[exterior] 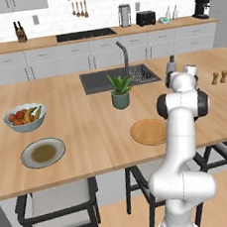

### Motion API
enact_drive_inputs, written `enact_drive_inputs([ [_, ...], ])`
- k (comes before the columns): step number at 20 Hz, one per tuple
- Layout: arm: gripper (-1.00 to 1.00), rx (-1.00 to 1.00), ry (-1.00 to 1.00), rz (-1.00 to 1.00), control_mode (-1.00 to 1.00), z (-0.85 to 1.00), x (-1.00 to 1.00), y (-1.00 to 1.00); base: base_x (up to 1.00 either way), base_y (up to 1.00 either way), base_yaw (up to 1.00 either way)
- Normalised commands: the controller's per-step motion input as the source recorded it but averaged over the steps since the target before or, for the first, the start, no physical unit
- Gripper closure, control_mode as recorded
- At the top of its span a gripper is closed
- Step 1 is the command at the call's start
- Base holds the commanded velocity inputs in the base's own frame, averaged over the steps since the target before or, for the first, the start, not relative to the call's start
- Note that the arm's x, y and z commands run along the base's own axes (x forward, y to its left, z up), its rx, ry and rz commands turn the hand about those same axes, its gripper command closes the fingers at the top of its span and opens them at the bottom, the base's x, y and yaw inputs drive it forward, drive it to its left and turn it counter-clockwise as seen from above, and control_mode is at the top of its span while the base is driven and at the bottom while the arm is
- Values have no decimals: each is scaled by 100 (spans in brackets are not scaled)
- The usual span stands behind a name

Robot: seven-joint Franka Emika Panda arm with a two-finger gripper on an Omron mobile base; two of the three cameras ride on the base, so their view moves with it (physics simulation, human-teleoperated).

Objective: Pick the chicken drumstick and lemon wedge from their plates and place them in the bowl. Then put the bowl in the fridge.

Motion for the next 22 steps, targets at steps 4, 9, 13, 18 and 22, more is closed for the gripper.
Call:
enact_drive_inputs([
  [4,-100,-4,-3,0,-100,0,-43,11,0,0,0],
  [9,-100,-5,-11,0,-100,42,-45,4,0,0,0],
  [13,-100,-8,-25,-1,-100,73,-97,24,0,0,0],
  [18,-100,-11,-18,0,-100,19,-100,65,0,0,0],
  [22,-100,-16,-4,0,-100,0,-52,75,0,0,0],
])
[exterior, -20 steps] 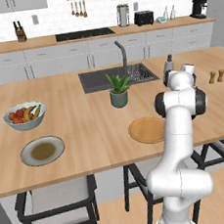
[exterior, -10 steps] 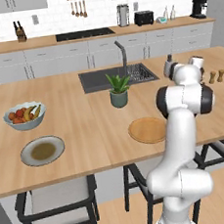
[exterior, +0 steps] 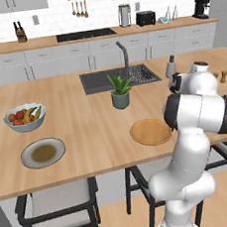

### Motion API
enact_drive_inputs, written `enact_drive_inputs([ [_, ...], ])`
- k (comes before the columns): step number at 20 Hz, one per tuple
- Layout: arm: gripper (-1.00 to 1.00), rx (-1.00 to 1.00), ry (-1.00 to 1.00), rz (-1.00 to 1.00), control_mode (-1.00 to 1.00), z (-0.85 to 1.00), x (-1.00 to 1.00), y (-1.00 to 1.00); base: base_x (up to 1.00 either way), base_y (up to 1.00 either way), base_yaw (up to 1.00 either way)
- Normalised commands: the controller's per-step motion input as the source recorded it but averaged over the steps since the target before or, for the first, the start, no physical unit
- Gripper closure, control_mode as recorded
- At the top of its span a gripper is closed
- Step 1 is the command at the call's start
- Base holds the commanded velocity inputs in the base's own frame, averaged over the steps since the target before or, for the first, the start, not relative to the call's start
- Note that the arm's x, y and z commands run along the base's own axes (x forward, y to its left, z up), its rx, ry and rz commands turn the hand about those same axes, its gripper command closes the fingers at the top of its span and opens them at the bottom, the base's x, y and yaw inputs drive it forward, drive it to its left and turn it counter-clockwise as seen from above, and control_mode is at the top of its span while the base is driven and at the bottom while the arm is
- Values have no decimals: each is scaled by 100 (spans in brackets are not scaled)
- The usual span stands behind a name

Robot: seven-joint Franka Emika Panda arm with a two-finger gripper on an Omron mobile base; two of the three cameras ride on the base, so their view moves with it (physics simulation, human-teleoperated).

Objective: Pick the chicken drumstick and lemon wedge from their plates and place them in the bowl. Then put the bowl in the fridge.

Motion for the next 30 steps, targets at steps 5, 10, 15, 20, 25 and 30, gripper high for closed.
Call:
enact_drive_inputs([
  [5,-100,-19,0,-7,-100,-8,-5,63,0,0,0],
  [10,-100,-13,1,-12,-100,-6,-2,-6,0,0,0],
  [15,-100,-8,8,-9,-100,0,0,-22,0,0,0],
  [20,-100,-3,5,-3,-100,0,4,-21,0,0,0],
  [25,-100,0,6,0,-100,-6,13,-7,0,0,0],
  [30,-100,0,3,0,-100,-8,35,0,0,0,0],
])
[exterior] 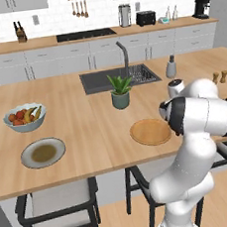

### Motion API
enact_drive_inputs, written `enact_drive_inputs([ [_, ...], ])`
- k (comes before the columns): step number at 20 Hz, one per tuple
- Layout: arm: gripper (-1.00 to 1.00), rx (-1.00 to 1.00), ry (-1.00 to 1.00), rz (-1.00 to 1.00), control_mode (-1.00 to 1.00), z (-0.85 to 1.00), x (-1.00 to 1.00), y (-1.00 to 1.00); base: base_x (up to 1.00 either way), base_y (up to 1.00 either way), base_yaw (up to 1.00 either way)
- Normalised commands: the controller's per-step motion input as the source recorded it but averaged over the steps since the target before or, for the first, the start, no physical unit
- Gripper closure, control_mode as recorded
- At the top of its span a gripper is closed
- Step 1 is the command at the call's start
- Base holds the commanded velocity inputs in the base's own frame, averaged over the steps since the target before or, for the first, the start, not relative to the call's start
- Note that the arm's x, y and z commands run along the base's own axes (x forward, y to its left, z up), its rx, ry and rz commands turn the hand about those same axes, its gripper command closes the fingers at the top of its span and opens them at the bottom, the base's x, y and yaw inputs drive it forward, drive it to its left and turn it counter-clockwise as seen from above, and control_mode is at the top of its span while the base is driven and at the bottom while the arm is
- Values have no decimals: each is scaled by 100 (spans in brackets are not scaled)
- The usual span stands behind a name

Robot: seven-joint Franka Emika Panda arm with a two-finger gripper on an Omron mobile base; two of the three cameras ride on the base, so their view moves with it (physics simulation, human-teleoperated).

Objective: Pick the chicken drumstick and lemon wedge from their plates and place them in the bowl. Then put the bowl in the fridge.

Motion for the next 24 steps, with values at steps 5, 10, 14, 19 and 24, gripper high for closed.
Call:
enact_drive_inputs([
  [5,-100,0,3,0,-100,-8,19,-5,0,0,0],
  [10,-100,0,10,0,-100,-24,5,-5,0,0,0],
  [14,-100,0,6,0,-100,-24,14,0,0,0,0],
  [19,-100,0,2,2,-100,-10,32,0,0,0,0],
  [24,-100,0,0,2,-100,-4,23,0,0,0,0],
])
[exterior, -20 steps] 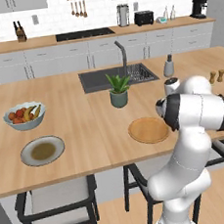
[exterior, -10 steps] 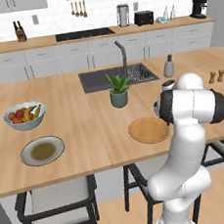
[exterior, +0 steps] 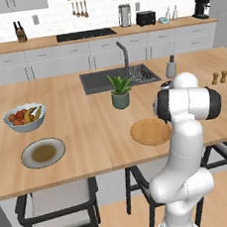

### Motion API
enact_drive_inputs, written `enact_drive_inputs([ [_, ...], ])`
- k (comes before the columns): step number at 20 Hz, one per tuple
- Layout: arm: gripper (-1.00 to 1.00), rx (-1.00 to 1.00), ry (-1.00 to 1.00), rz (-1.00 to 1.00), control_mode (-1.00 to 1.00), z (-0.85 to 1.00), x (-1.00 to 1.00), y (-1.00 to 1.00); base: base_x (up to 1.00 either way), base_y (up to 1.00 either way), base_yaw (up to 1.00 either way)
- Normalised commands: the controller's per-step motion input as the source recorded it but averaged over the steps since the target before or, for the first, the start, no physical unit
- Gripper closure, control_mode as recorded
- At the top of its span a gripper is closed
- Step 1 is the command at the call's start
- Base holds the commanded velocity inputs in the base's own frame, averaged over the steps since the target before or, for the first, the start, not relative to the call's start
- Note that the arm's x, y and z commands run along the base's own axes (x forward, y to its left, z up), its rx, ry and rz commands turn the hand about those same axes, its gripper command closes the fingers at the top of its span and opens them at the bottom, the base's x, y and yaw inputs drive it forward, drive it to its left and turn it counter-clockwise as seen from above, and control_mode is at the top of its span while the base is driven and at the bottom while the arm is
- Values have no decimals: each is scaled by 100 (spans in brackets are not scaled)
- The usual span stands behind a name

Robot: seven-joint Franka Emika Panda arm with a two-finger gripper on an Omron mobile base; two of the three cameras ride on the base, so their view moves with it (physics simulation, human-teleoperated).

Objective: Pick the chicken drumstick and lemon wedge from their plates and place them in the bowl. Then put the bowl in the fridge.

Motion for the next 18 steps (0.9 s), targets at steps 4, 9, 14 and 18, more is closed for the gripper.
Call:
enact_drive_inputs([
  [4,-100,0,1,1,-100,-20,12,0,0,0,0],
  [9,-100,0,2,1,-100,-27,4,0,0,0,0],
  [14,100,0,0,0,-100,-5,0,0,0,0,0],
  [18,100,0,0,0,-100,-26,0,0,0,0,0],
])
